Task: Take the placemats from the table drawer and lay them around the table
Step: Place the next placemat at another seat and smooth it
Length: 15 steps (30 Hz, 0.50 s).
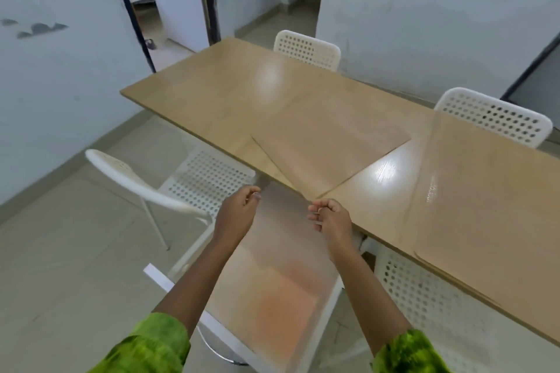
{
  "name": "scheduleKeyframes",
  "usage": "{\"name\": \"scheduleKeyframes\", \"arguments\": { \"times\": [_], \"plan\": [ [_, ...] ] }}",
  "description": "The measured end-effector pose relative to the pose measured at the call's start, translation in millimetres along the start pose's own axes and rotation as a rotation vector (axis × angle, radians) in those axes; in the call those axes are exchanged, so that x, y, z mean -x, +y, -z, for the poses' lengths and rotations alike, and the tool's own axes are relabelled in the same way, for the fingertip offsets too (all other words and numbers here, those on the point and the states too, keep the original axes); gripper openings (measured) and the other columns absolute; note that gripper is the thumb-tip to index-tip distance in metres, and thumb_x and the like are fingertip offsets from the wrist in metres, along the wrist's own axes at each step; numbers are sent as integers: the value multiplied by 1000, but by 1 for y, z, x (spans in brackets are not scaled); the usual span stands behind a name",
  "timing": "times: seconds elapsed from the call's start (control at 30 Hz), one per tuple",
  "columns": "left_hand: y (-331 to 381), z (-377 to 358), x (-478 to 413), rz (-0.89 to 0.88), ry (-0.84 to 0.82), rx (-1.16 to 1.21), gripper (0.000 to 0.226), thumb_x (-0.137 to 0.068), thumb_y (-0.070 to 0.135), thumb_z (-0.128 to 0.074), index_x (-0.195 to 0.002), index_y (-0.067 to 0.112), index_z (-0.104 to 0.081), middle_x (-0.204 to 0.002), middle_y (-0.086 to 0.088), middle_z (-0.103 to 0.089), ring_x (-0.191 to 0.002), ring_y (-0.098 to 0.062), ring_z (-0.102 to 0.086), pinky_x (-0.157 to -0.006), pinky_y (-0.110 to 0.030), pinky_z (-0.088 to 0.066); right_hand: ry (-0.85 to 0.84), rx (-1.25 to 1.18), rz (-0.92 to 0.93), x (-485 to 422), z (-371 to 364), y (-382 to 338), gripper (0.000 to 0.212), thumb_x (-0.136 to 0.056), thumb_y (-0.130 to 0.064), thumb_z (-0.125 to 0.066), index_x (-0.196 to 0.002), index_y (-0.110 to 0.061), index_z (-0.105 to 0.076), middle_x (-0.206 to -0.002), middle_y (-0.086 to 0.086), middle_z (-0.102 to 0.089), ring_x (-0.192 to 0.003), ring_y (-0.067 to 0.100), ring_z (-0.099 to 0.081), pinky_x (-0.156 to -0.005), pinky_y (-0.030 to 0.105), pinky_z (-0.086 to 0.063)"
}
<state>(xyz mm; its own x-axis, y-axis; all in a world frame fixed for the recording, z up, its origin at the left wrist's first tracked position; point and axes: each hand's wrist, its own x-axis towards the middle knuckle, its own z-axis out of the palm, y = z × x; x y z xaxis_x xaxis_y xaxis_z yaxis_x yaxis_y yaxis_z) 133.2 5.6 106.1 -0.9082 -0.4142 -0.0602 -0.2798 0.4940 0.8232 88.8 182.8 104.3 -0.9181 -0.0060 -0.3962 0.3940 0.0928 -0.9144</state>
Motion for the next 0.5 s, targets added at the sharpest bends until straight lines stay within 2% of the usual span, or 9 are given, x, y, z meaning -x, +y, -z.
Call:
{"name": "scheduleKeyframes", "arguments": {
  "times": [0.07,0.13,0.2,0.27,0.33,0.4,0.5],
  "plan": [
    [-2,5,-14,-8,-27,-8,24,-94,22,-46,-109,14,-63,-100,-2,-68,-90,-19,-62,-79,-35,-48,-2,177,75,-16,-13,-6,24,-90,-3,-40,-82,-14,-59,-89,5,-60,-80,18,-53,-66,28,-40],
    [-4,5,-30,-5,-76,-22,24,-94,23,-46,-111,14,-61,-102,-1,-67,-92,-18,-61,-77,-31,-45,-14,479,173,-39,-23,-13,20,-90,-8,-43,-98,-10,-61,-105,8,-60,-90,20,-52,-72,28,-39],
    [-5,3,-45,6,-141,-24,26,-95,23,-45,-114,13,-60,-107,-2,-65,-96,-19,-61,-80,-31,-45,-57,765,233,-63,-30,-17,30,-91,-13,-43,-117,-8,-57,-121,10,-54,-105,24,-52,-81,28,-39],
    [-6,-2,-57,29,-202,0,27,-95,23,-45,-116,13,-59,-111,-5,-64,-99,-20,-61,-87,-34,-47,-105,977,253,-83,-36,-18,38,-91,-16,-44,-128,-8,-50,-129,11,-48,-118,28,-47,-91,32,-40],
    [-5,-7,-75,55,-231,25,27,-95,23,-45,-116,13,-59,-112,-6,-64,-99,-22,-61,-87,-37,-48,-124,1166,278,-100,-42,-16,39,-89,-15,-44,-127,-7,-48,-127,14,-47,-118,32,-47,-94,36,-41],
    [-3,-10,-86,89,-246,55,27,-95,23,-45,-115,12,-60,-109,-7,-64,-96,-23,-62,-79,-34,-47,-119,1329,310,-102,-45,-13,32,-89,-10,-42,-121,-5,-49,-123,15,-48,-112,32,-49,-89,37,-44],
    [-8,-10,-112,152,-303,132,28,-96,21,-44,-117,9,-58,-108,-4,-62,-92,-17,-60,-72,-29,-45,-68,1427,355,-108,-54,-6,28,-89,-2,-41,-116,-4,-48,-120,14,-49,-110,29,-49,-83,34,-46]
  ]
}}
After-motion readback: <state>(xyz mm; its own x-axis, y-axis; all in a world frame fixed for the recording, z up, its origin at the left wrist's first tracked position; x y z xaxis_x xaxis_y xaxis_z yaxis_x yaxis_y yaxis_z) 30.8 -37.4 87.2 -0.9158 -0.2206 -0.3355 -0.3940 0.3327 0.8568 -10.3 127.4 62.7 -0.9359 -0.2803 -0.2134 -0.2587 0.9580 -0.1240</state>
